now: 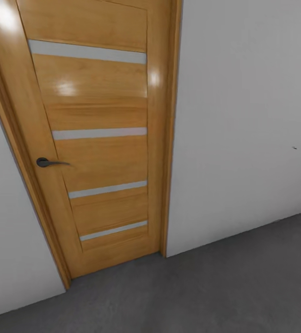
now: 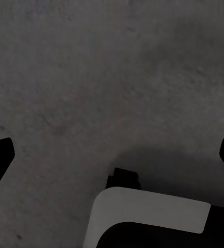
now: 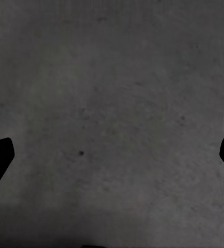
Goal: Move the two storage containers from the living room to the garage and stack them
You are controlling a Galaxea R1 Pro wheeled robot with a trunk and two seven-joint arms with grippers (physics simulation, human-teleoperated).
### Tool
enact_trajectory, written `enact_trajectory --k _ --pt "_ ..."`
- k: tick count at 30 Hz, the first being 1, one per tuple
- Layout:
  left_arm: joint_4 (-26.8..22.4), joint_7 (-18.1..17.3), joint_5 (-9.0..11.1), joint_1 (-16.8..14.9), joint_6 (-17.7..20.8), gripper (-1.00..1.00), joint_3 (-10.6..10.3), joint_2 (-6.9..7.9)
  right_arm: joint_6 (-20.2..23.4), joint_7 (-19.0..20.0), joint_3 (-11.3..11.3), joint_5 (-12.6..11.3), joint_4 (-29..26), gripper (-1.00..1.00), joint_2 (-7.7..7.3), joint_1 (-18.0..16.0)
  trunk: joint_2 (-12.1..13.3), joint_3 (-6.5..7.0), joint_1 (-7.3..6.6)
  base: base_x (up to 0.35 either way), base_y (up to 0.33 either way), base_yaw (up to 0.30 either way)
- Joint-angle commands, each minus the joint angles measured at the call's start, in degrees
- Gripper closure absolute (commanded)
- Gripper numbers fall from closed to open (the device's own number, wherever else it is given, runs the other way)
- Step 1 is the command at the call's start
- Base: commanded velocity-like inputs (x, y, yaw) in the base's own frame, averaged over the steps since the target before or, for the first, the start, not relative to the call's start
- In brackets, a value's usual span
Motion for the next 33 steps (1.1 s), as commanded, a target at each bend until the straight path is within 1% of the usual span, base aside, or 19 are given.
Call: enact_trajectory --k 1,12,33 --pt "-0.1 0.1 0.5 0.0 0.0 -1.0 -0.1 0.0 -0.1 0.0 0.0 0.6 0.0 -1.0 -0.01 0.0 0.0 -0.05 0.03 0.266 -0.162 0.295" --pt "-0.1 0.1 0.5 0.0 0.0 -1.0 -0.1 0.0 -0.1 0.0 0.0 0.6 0.0 -1.0 -0.01 0.0 0.0 -0.05 0.03 0.236 -0.146 0.296" --pt "-0.1 0.1 0.5 0.0 -0.1 -1.0 -0.1 -0.04 -0.2 0.0 0.0 0.6 0.0 -1.0 -0.01 0.0 0.0 -0.05 0.03 0.008 -0.005 0.297"
